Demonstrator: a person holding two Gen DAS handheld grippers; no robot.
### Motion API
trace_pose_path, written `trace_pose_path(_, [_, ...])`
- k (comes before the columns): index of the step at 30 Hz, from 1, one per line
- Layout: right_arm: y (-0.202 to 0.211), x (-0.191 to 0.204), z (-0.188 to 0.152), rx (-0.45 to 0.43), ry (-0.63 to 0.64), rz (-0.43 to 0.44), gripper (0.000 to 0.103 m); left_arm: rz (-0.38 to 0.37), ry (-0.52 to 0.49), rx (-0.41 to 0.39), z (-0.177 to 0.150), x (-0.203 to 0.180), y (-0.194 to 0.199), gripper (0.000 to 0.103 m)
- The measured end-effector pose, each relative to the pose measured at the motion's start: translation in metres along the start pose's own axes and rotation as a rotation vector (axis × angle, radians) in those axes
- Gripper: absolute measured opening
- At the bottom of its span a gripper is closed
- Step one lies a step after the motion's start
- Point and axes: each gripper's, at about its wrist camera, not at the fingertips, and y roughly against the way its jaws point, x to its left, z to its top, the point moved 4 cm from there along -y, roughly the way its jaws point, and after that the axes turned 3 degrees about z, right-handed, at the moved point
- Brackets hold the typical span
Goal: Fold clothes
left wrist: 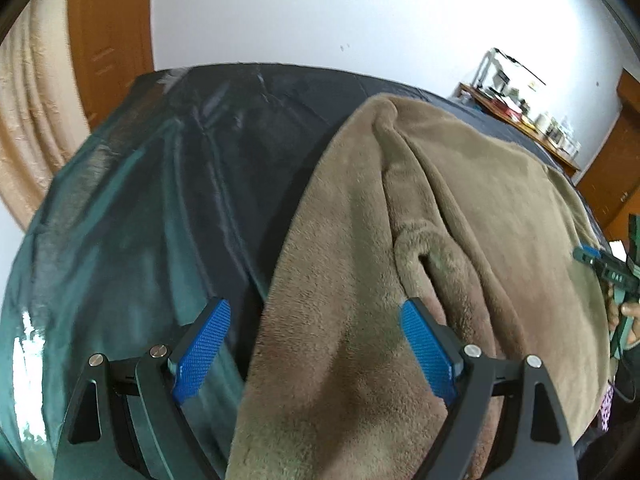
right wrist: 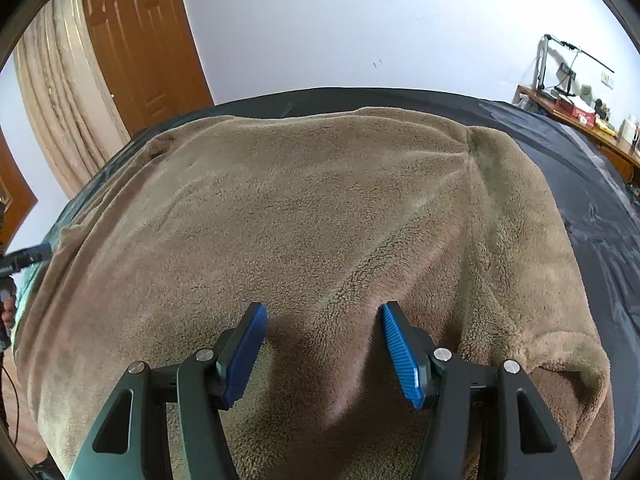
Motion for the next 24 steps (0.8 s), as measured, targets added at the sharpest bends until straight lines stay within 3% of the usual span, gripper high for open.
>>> trace_pose_path(3, [-0.001,0.002,0.001,0.001,0.0,-0.001,0.062,0.006,-0.014,0.017,-0.003,-0.002,-0.007,0.089])
trace_pose_path(5, [-0.002,0.003,0.001,0.001,-0.001,0.0,0.062,0.014,-0.029,0.021,-0.003,-0.004,-0.009,0.076])
trace_pose_path(9, [0.0,0.0,0.001,0.002,-0.004,0.003,0.062,0.009,-0.049,0.041,-0.002,-0.01,-0.006,0.025])
trace_pose_path(10, [0.0,0.0,0.001,0.002,-0.004,0.003,0.062,0.012,-0.05,0.042,-0.001,-0.01,-0.006,0.02])
trace_pose_path(12, [0.0,0.001,0.001,0.002,-0.003,0.001,0.062,0.063,-0.07,0.035,0.003,-0.011,-0.004,0.015])
trace_pose_path(21, [0.0,0.001,0.001,0.009,0.0,-0.02,0.062,0.48,-0.131,-0.102,0.064,0.028,0.019,0.013])
trace_pose_path(24, [0.0,0.0,0.0,0.014,0.01,-0.033,0.062,0.539,-0.156,-0.107,0.078,0.03,0.007,0.014])
